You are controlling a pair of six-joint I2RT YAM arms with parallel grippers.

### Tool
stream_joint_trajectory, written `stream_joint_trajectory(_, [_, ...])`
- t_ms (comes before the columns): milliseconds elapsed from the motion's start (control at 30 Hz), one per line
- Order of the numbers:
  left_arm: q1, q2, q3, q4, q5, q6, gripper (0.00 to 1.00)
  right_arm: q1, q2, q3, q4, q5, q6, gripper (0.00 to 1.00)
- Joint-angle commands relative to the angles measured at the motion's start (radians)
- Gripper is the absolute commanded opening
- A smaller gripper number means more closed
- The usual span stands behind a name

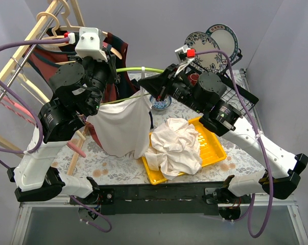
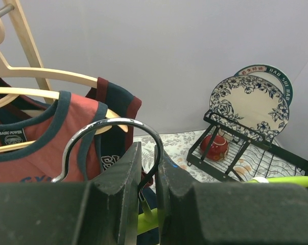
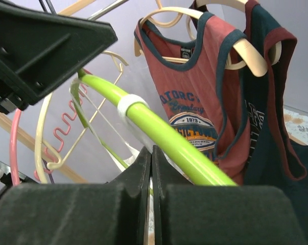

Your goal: Remove the tank top from the hanger

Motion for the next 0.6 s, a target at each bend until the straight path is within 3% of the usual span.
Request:
stream_joint_trajectory(0, [-0.005,-0.038,-0.030,0.027,-0.050,-0.051,0.00,0.009,-0.071,-0.014,0.122,0.069,-0.012,0.01])
stream_joint_trajectory(567, [-0.004,-0.055,0.025,-0.010,-0.078,-0.069,0.00,0.006,-0.419,-0.382,0.215,0.425,-0.159,0.01])
